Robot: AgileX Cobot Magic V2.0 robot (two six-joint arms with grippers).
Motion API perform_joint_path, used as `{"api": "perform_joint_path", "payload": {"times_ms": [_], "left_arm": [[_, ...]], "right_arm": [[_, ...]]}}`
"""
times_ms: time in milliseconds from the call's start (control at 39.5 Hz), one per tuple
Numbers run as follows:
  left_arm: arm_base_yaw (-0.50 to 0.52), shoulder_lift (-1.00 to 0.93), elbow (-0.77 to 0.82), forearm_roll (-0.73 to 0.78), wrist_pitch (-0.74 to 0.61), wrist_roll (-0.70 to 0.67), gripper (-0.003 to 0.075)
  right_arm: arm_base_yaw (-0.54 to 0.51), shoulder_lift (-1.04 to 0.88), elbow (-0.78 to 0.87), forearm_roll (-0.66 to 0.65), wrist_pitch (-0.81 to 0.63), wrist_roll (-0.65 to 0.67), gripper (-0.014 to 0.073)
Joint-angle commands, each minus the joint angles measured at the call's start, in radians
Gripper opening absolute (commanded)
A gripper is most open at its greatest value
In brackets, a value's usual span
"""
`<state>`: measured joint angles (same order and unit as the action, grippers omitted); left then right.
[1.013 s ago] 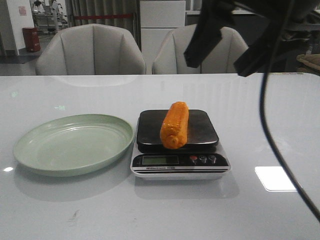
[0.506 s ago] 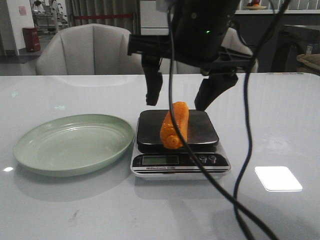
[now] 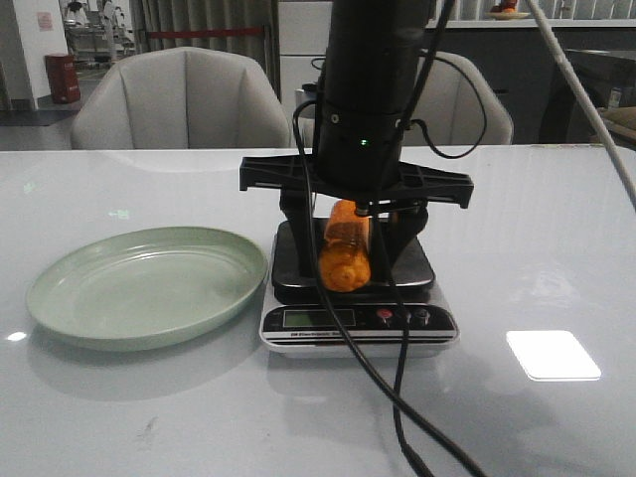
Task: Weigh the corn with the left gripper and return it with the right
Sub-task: 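Lower the right gripper onto the corn on the scale and grasp it, then carry the corn with the right gripper onto the green plate and release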
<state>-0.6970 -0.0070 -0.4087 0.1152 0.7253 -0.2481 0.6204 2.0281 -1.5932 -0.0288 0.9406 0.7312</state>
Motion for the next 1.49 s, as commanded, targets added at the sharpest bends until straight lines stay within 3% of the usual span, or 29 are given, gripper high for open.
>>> {"api": "perform_joint_path", "payload": {"times_ms": [0,354,481,582,759,911,1165,1468], "left_arm": [[-0.003,-0.008,-0.023,0.005,-0.072,0.0,0.0122],[-0.003,-0.008,-0.023,0.005,-0.072,0.0,0.0122],[-0.003,-0.008,-0.023,0.005,-0.072,0.0,0.0122],[-0.003,-0.008,-0.023,0.005,-0.072,0.0,0.0122],[-0.003,-0.008,-0.023,0.005,-0.072,0.0,0.0122],[-0.003,-0.008,-0.023,0.005,-0.072,0.0,0.0122],[-0.003,-0.008,-0.023,0.005,-0.072,0.0,0.0122],[-0.003,-0.008,-0.023,0.005,-0.072,0.0,0.0122]], "right_arm": [[0.027,-0.057,-0.084,-0.003,-0.009,0.001,0.0284],[0.195,-0.008,-0.175,0.002,-0.271,-0.001,0.0284],[0.213,0.038,-0.175,0.053,-0.297,-0.001,0.0294],[0.214,0.065,-0.175,0.077,-0.297,-0.001,0.0373],[0.214,0.086,-0.177,0.082,-0.306,-0.001,0.0595],[0.206,0.084,-0.183,0.082,-0.329,-0.001,0.0615],[0.145,0.025,-0.276,0.084,-0.117,-0.046,0.0615],[0.028,-0.15,-0.269,0.14,0.076,-0.418,0.0615]]}}
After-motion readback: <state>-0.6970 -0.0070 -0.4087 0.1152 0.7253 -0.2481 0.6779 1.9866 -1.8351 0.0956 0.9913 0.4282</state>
